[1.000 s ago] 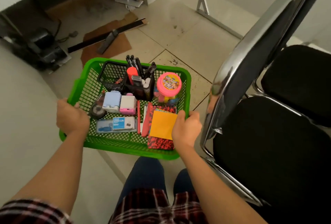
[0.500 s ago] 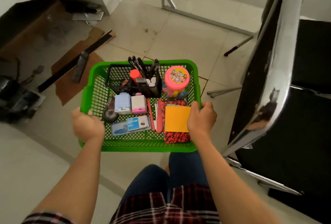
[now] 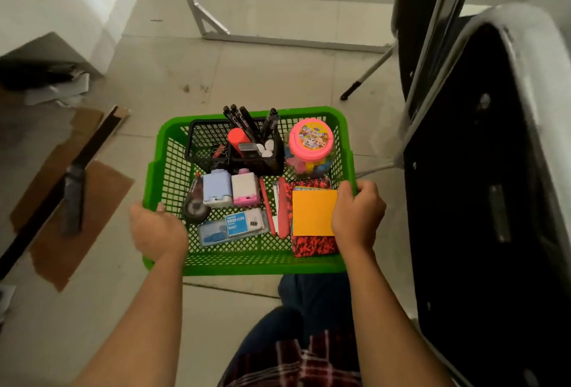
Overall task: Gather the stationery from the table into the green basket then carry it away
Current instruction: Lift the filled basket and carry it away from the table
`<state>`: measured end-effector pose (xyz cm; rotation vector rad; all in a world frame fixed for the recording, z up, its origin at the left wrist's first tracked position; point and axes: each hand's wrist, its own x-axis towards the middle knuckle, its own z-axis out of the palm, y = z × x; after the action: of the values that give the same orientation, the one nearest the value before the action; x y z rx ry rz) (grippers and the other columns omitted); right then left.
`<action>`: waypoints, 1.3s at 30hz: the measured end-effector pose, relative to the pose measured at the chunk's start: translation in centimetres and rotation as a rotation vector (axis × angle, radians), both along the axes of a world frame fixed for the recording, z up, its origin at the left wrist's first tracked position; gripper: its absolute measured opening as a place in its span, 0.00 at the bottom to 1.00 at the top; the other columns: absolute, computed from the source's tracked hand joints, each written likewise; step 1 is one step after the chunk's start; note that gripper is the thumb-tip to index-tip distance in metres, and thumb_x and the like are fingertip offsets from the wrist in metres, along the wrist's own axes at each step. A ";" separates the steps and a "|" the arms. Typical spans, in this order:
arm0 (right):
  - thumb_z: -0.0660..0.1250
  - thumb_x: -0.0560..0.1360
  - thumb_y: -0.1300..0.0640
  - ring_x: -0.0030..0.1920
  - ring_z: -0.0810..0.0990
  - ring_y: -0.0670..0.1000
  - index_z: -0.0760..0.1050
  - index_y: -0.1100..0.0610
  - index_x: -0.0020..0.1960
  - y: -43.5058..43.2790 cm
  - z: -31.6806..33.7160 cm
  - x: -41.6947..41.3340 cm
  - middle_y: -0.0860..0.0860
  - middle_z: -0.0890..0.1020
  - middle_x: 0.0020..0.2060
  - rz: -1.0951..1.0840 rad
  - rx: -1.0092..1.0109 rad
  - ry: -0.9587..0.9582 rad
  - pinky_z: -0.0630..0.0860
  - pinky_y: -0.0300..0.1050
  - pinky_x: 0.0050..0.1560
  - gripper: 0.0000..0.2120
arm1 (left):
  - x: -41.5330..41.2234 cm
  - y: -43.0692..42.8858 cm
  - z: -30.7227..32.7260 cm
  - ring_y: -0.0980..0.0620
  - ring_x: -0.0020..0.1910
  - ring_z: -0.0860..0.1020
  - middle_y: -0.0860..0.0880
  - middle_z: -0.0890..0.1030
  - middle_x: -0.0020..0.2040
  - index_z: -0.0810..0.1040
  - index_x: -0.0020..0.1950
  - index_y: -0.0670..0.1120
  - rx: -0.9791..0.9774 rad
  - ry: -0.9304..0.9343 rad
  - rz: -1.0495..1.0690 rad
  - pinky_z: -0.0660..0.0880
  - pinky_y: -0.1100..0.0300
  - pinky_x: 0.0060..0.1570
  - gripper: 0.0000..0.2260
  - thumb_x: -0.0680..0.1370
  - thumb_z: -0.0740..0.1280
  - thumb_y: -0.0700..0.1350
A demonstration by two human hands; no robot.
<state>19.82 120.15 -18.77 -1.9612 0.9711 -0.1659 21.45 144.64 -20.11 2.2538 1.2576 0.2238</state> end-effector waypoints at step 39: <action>0.60 0.76 0.60 0.38 0.73 0.55 0.70 0.62 0.41 -3.2 -25.0 64.2 0.49 0.71 0.32 -0.111 -0.051 0.062 0.69 0.45 0.33 0.07 | 67.2 -2.3 -24.1 0.35 0.53 0.76 0.34 0.77 0.54 0.70 0.59 0.35 -0.071 -0.020 -0.340 0.72 0.45 0.50 0.10 0.80 0.58 0.38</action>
<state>83.98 116.93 -43.79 -1.9698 1.1274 -0.1953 88.65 142.30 -44.26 2.3519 0.8394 0.0735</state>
